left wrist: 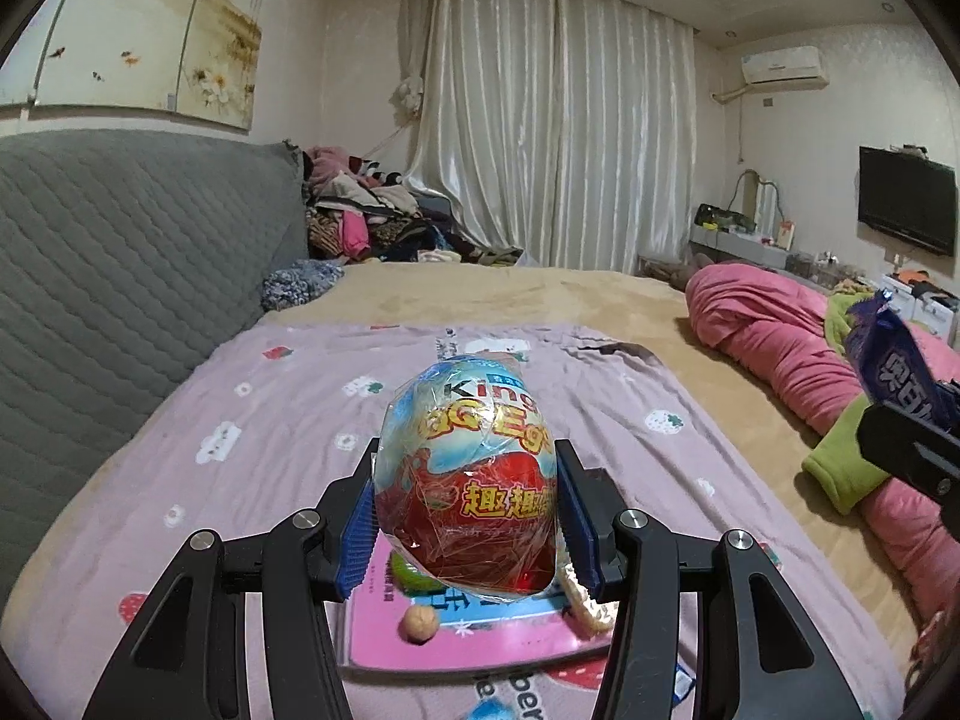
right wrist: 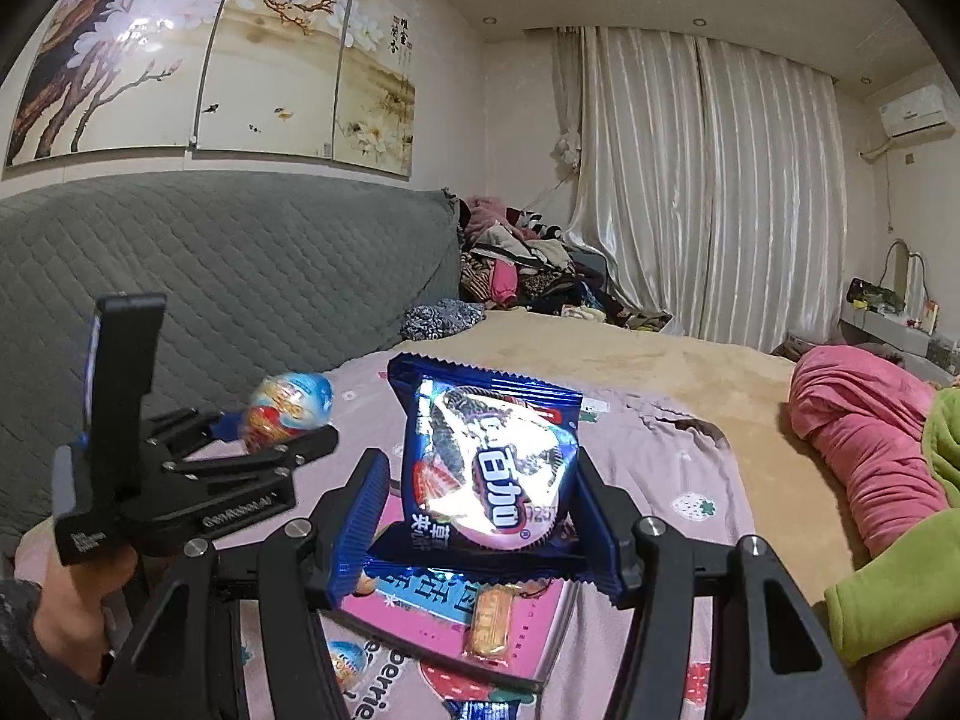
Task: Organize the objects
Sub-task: 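Carry Kinder egg with left tool over tray while right carries Oreo pack there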
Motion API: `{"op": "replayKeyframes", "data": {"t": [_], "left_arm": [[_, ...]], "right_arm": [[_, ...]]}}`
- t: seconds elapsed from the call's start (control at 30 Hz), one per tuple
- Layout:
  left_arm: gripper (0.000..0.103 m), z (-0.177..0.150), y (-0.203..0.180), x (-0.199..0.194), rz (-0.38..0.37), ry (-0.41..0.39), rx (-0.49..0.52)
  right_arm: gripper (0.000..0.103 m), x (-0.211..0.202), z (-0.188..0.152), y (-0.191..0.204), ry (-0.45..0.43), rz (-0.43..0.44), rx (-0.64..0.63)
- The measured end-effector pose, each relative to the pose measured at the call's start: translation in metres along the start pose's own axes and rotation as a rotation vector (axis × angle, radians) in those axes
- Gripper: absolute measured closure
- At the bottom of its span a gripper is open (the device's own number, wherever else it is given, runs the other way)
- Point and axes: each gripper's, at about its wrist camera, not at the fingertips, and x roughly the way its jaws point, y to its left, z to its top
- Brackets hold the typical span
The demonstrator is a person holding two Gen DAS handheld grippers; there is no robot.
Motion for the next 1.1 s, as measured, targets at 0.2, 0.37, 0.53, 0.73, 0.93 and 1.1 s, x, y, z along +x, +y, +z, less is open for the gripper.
{"op": "replayKeyframes", "data": {"t": [0.2, 0.37, 0.53, 0.73, 0.93, 1.1], "left_arm": [[0.049, -0.014, -0.005, 0.036, -0.002, 0.023, -0.005], [0.049, -0.032, -0.006, 0.070, 0.003, 0.061, -0.020], [0.049, -0.045, -0.008, 0.097, 0.003, 0.088, -0.005], [0.049, -0.055, -0.006, 0.122, -0.004, 0.124, 0.010], [0.049, -0.053, -0.001, 0.146, -0.002, 0.154, 0.025], [0.049, -0.052, 0.004, 0.167, -0.015, 0.170, 0.018]], "right_arm": [[0.043, 0.022, -0.009, -0.005, 0.017, -0.016, -0.010], [0.043, 0.041, -0.018, -0.005, 0.040, -0.020, -0.025], [0.043, 0.064, -0.028, -0.005, 0.063, -0.019, -0.032], [0.043, 0.091, -0.043, -0.007, 0.094, -0.012, -0.027], [0.043, 0.118, -0.054, -0.013, 0.113, -0.026, -0.016], [0.043, 0.151, -0.064, -0.022, 0.140, -0.040, -0.009]]}}
